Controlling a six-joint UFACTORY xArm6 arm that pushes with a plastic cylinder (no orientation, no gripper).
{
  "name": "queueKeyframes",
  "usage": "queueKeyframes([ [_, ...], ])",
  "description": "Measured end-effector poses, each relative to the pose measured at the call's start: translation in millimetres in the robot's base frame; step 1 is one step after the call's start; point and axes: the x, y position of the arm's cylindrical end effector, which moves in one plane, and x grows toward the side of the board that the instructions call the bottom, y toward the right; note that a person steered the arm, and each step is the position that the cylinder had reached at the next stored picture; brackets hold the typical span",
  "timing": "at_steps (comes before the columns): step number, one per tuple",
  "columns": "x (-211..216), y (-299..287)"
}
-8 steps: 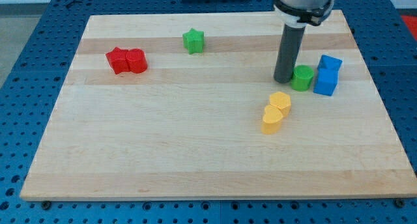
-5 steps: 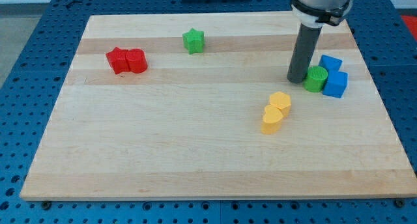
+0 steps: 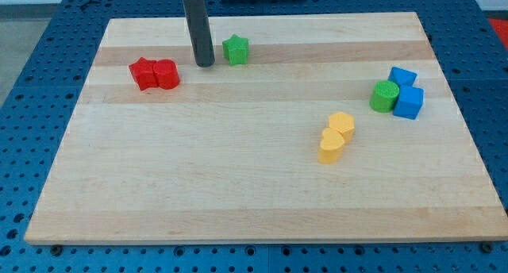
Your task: Move the green star towards the group of blocks
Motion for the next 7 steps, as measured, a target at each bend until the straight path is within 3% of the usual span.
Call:
queueKeyframes([
  [3, -28, 40],
  [7, -22, 175],
])
